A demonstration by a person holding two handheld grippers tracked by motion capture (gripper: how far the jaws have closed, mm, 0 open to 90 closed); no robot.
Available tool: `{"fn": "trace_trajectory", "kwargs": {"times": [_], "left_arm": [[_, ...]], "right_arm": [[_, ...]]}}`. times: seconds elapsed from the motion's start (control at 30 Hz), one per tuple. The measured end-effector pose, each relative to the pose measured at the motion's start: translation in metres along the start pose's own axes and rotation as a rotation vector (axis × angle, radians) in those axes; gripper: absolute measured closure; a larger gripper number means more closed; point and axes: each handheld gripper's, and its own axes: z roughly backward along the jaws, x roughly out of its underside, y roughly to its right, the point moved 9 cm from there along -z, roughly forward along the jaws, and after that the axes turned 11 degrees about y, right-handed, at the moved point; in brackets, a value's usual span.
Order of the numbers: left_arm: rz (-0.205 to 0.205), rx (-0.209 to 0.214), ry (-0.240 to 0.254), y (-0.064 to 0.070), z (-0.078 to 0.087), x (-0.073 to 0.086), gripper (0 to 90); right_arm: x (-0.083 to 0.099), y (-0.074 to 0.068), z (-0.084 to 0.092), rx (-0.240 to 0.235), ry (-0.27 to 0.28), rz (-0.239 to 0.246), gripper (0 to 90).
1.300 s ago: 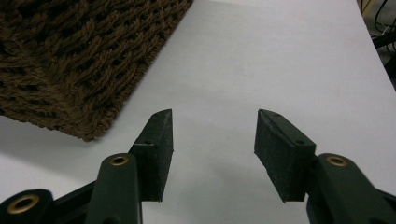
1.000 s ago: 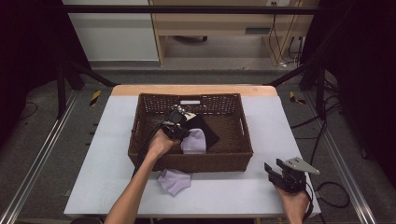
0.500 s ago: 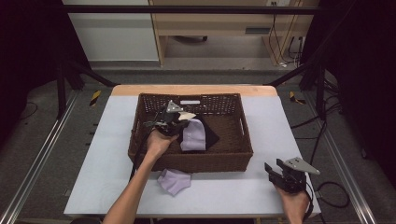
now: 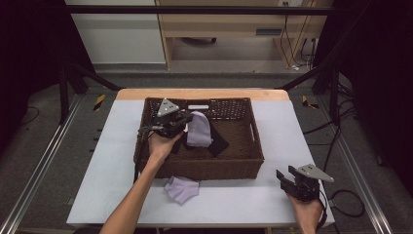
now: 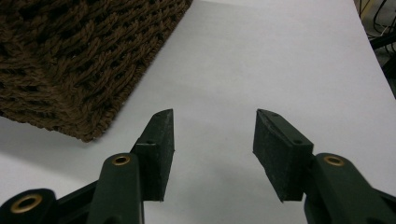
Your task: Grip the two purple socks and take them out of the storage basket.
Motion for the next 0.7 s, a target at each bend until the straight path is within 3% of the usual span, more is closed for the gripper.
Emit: {"fn": "trace_trajectory", "kwargs": {"times": [0.37,0.53,0.7], "left_arm": [[-0.036,0.048,0.132,0.022,0.043,-0.041,87.4],[-0.026,0.06,0.197,0.025,0.067,-0.058,87.4],[-0.051,0.071,0.236,0.032,0.089,-0.073,87.4]], "right_arm": [[-0.001,0.002,0.001,0.009,0.003,-0.005,49.8],[-0.002,0.002,0.002,0.012,0.004,-0.001,52.6],[-0.002,0.001,0.002,0.011,0.003,0.004,54.4]]}}
